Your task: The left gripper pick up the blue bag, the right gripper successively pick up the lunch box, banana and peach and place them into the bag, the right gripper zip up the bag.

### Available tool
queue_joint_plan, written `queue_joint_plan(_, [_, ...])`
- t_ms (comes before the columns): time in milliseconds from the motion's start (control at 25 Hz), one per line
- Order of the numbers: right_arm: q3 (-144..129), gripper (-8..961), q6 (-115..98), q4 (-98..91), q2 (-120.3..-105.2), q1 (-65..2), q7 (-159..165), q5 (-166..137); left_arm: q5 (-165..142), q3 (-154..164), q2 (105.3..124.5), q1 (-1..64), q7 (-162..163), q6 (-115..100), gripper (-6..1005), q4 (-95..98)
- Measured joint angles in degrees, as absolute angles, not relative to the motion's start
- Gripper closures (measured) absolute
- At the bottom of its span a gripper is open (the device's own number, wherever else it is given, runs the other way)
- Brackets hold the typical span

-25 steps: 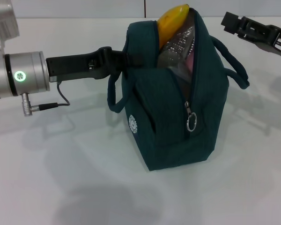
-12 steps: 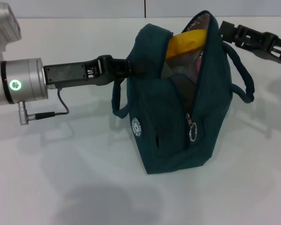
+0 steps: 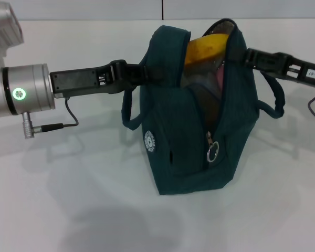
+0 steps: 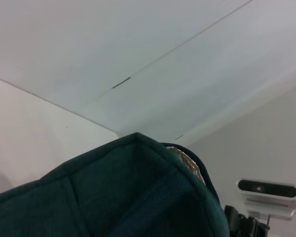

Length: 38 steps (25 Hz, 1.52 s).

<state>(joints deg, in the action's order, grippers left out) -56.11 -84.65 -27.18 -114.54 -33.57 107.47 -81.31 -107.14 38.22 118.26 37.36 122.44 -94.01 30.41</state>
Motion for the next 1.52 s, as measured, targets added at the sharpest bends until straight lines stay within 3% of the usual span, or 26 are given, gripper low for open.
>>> queue_joint_plan(80, [-56.92, 253, -84.51, -27.24, -114.45, -33.58, 106.50, -81.34, -107.14, 38.30, 118.29, 37.35, 122.42, -94.00, 963, 30.41])
queue_joint_plan(280, [-57.12, 439, -85.19, -27.28, -114.62, -33.57, 104.86, -81.36, -107.14, 38.32, 118.30, 37.22, 122.35, -93.96, 963, 30.41])
queue_joint_plan(400, [-56.94, 622, -86.49, -27.37, -114.78, -33.45, 103.70, -81.12, -107.14, 38.32, 118.30, 37.18, 122.33, -93.95, 962, 30.41])
queue_joint_plan(600, [-56.69, 798, -88.29, -28.05, -115.05, -33.60, 101.87, -80.96, -107.05, 38.32, 118.32, 37.32, 121.95, -94.01, 962, 30.41])
queue_joint_plan(1240, [-57.05, 924, -88.97, -29.66, -115.31, -34.19, 100.84, -81.17, -105.98, 38.27, 118.39, 36.31, 121.11, -93.45, 961, 30.19])
queue_joint_plan(1520, [-57.94, 924, -88.40, -29.31, -115.30, -34.32, 101.09, -81.28, -106.32, 38.37, 118.45, 36.35, 121.39, -93.35, 961, 30.15])
